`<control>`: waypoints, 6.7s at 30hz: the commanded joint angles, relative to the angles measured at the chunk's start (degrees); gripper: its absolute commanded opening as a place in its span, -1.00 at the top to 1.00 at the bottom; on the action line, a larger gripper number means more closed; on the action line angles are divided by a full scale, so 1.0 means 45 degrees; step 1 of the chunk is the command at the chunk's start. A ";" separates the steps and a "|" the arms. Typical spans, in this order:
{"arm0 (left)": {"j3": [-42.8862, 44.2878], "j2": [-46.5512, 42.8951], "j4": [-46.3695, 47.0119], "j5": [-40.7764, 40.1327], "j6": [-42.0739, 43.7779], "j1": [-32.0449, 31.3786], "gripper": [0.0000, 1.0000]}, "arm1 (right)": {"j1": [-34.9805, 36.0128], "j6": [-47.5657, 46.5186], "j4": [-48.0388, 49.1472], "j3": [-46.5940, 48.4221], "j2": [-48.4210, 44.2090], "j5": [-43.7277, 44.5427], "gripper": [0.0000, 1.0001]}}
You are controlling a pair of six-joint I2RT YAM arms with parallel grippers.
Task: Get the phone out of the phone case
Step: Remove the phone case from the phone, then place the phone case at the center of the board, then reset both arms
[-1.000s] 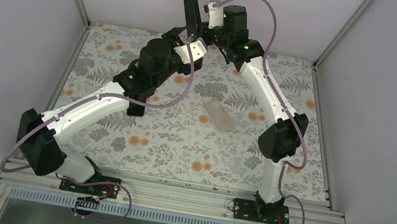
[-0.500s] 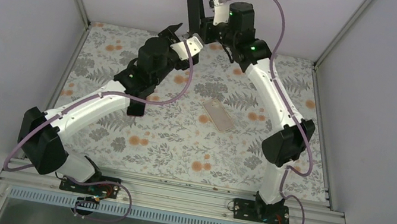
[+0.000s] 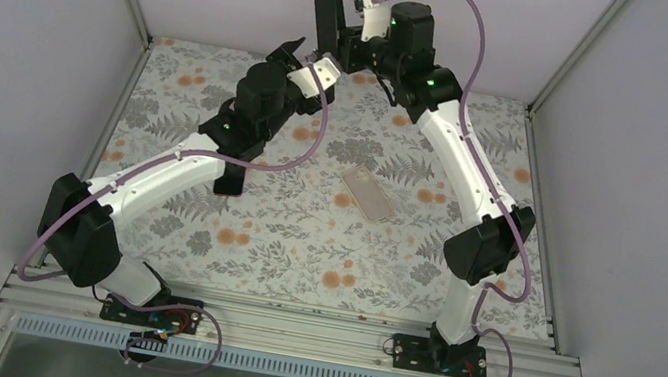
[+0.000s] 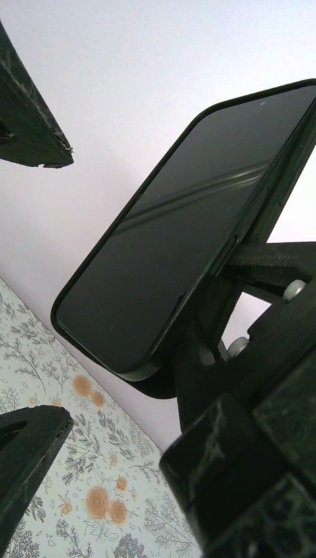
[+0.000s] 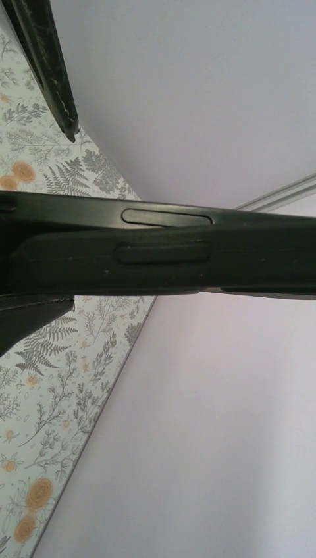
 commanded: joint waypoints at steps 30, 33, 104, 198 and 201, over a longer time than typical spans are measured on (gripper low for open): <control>-0.0020 0.0248 0.3673 -0.1230 -0.0449 -0.0009 -0.62 | 0.0147 0.0364 0.0765 0.0043 -0.0252 -0.1020 0.94; -0.0040 0.0221 0.3800 -0.1266 -0.0475 -0.0006 -0.62 | 0.0148 0.0371 0.0803 0.0033 -0.0190 -0.1048 0.94; -0.2202 0.3499 2.0860 -0.4592 1.1100 0.0053 0.74 | -0.1320 0.0474 0.1133 -0.2380 -0.0935 -0.5396 0.95; -0.0921 -0.6573 -1.3162 0.5832 0.0740 0.6739 -1.00 | -0.3179 -0.5611 -0.4876 -0.4533 -0.3847 0.3280 -0.99; -0.0170 -0.5566 -1.2101 0.6728 -0.0394 0.9015 -1.00 | -0.5243 -0.5097 -0.3061 -0.5961 -0.5245 0.3102 -1.00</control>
